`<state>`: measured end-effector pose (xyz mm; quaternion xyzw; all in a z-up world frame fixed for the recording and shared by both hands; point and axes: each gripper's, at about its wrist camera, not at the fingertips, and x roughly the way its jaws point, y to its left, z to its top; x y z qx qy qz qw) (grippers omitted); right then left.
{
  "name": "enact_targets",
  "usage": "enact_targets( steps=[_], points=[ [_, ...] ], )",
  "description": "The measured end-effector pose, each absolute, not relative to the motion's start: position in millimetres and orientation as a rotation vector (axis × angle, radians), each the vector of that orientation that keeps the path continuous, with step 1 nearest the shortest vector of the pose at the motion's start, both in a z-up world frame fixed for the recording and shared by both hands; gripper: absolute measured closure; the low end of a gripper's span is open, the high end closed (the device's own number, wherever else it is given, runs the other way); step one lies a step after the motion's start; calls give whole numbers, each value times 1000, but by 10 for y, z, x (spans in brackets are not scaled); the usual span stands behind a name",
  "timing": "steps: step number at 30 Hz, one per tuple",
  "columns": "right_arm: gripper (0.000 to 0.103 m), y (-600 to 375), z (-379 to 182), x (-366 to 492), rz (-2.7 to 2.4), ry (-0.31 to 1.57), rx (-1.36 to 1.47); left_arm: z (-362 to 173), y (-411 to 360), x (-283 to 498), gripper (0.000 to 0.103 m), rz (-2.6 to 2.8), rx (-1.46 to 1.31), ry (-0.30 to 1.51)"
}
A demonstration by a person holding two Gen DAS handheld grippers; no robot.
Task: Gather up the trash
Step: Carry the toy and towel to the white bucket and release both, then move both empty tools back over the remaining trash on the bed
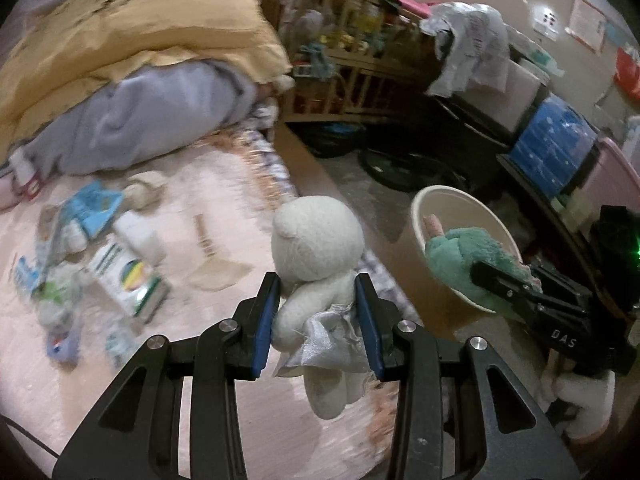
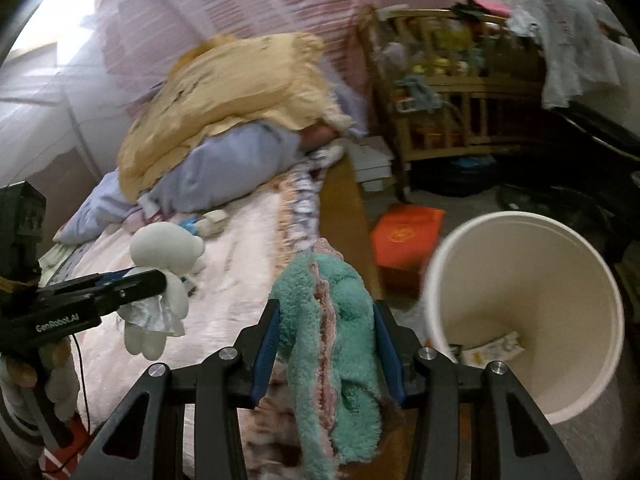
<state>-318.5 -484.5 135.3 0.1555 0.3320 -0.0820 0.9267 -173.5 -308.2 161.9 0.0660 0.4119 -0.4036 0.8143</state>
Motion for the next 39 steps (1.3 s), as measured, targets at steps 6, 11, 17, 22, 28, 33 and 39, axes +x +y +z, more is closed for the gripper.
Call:
enact_targets(
  steps=[6,11,17,22,28,33,39],
  points=[
    [59,-5309,1288,-3414,-279,674,358,1633,-3567,-1784,67,-957,133,903],
    [59,-5687,1167,-3572,-367,674,418,1617,-4018,-1804,67,-1037,95,954],
    [59,-6015,1018,-3674,-443,684,472,1512,-4573,-1889,66,-1095,79,993],
    [56,-6191,939,-3680,-489,664,500,1413,-4915,-1884,61,-1109,54,1005],
    [44,-6246,870,-3675,-505,632,539,1346,-4975,-1839,41,-1131,25,1027],
    [42,-6171,853,-3625,-497,654,521,1370,-4792,-1810,41,-1121,42,1036],
    [42,-6004,844,-3556,-462,686,488,1436,-4356,-1791,41,-1027,118,960]
  ],
)
